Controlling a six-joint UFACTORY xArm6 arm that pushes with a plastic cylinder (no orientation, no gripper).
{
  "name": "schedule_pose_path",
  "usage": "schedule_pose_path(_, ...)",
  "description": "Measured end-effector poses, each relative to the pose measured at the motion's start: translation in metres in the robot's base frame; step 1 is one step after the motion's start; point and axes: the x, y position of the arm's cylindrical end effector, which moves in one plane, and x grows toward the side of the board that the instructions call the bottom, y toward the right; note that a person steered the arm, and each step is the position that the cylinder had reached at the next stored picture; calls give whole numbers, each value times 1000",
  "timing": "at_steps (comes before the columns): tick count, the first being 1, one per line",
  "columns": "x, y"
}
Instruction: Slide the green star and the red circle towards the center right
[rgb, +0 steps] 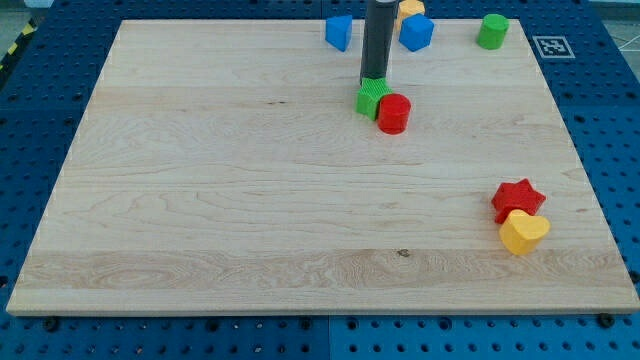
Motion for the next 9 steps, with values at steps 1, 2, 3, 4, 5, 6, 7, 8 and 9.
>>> schedule_pose_path(1, 3, -4)
schedule_pose_path(2, 12, -5)
schedule_pose_path(3, 26, -6)
schedule_pose_path(4, 41, -12)
schedule_pose_path(5, 61, -12)
schedule_pose_path(6, 69, -12)
schedule_pose_path(7, 64, -17)
schedule_pose_path(8, 48, -43)
schedule_pose_path(9, 51, -49)
